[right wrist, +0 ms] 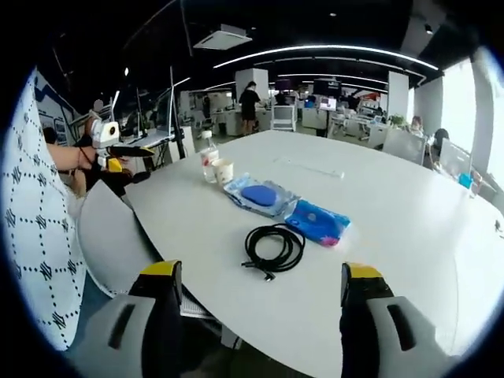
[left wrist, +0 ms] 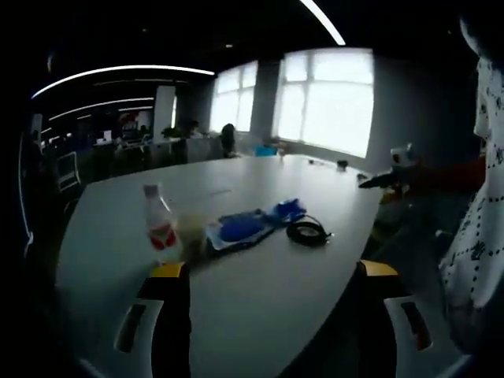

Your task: Arrange the tabletop items into an orderly group along one side of the table until the central work area is clear of visible clutter.

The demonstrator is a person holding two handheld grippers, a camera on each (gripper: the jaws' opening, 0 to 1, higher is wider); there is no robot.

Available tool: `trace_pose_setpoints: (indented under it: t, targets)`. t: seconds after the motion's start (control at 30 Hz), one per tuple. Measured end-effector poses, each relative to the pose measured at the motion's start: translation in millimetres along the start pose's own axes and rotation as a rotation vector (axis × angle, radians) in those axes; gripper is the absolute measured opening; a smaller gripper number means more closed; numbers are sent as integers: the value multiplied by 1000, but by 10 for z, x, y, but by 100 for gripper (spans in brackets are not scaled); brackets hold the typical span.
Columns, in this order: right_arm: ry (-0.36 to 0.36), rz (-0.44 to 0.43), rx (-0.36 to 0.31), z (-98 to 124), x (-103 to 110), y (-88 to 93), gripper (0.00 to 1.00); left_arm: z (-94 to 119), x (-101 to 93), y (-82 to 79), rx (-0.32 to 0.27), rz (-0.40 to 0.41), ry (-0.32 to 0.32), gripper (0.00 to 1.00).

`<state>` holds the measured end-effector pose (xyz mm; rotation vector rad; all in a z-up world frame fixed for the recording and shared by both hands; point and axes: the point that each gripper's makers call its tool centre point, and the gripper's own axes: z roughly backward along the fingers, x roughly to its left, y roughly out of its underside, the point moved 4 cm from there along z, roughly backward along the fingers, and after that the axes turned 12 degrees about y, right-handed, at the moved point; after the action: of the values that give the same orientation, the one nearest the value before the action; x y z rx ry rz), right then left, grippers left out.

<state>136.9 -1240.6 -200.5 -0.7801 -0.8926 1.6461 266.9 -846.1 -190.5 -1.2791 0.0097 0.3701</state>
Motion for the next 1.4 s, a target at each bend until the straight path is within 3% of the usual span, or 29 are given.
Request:
trace_pose_setpoints:
  t: [0.43,1.4]
  targets:
    - [3,5,-3,89,-29,55,83,-53,-46,-9,6,6,-4,84]
    - [-21,20,9,11,-23,50,80,32,-8,26,13,26,-31,83]
